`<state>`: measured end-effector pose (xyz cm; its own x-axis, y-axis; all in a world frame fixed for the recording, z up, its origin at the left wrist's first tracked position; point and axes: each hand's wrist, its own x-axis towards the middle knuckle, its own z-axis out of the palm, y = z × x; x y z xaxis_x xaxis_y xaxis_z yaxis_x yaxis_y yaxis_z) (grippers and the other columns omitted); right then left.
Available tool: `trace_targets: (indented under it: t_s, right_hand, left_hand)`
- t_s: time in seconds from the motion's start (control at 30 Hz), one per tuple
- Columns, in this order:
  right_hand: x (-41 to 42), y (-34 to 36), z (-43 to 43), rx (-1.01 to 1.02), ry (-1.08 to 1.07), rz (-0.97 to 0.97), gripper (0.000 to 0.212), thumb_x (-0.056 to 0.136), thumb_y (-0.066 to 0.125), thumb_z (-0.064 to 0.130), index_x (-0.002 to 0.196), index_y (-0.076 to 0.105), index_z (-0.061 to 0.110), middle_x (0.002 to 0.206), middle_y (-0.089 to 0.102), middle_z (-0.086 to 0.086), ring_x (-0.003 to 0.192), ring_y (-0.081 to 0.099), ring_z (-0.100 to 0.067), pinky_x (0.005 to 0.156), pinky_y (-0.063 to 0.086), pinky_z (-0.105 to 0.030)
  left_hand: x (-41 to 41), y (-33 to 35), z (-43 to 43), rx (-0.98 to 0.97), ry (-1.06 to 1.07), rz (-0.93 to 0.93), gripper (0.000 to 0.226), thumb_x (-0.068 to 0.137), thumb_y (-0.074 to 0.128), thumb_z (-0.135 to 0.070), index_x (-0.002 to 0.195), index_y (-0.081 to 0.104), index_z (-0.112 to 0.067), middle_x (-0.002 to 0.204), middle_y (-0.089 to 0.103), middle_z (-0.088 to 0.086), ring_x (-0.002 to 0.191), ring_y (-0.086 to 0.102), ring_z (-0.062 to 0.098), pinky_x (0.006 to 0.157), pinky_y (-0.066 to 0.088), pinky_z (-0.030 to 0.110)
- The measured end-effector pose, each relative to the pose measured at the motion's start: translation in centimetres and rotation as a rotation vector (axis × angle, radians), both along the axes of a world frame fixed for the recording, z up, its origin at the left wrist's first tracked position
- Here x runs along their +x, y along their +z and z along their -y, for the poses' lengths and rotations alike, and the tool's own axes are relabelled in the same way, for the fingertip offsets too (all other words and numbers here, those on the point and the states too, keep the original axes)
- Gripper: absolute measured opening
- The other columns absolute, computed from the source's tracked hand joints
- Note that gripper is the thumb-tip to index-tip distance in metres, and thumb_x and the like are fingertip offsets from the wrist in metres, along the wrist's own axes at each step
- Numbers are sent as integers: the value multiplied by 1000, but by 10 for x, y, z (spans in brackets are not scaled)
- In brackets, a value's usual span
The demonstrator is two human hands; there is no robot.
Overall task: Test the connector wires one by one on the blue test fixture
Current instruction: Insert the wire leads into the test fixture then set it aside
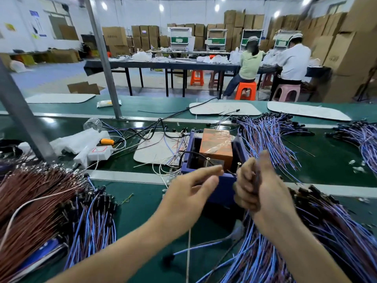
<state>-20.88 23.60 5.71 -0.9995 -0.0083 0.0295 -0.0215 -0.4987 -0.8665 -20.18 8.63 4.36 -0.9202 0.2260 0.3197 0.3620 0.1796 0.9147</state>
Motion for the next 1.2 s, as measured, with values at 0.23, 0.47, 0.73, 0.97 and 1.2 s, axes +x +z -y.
trace_targets:
  t_s: [0.23,0.47,0.73,0.97,1.2]
  right_hand:
    - [7,-33,9,168,-65,21,43,86,50,43,49,44,21,51,40,-1,38,24,-10,36,21,-17]
    - [0,-43,-6,150,-110,29,26,80,59,26,63,72,13,66,67,-3,54,56,-10,50,48,-19]
    - [-20,-46,-59,396,-360,1,16,91,61,14,88,76,14,61,65,2,42,37,-2,39,31,-11]
    - [-25,-54,-56,811,-433,-108,20,82,74,21,69,73,36,67,71,19,67,64,5,68,48,-13]
    - [-30,-55,-54,836,-461,-128,18,82,74,22,71,72,36,70,71,22,70,64,6,64,45,-8]
  left_hand:
    - [-7,-7,-30,305,12,321,14,91,60,-13,97,71,-18,89,74,-4,83,65,4,82,52,27]
    - [-19,-12,-24,454,45,295,11,92,55,-5,86,65,-6,70,66,-1,68,65,10,73,56,22]
    - [-47,-29,21,-113,255,261,23,93,57,-16,75,72,-16,40,41,-12,42,31,6,46,25,21]
    - [-53,-36,26,-296,304,119,28,89,63,-29,64,70,-19,39,40,-12,40,32,5,46,27,17]
    - [-53,-34,26,-308,292,95,27,89,63,-28,64,70,-20,46,47,-10,42,36,4,47,30,16]
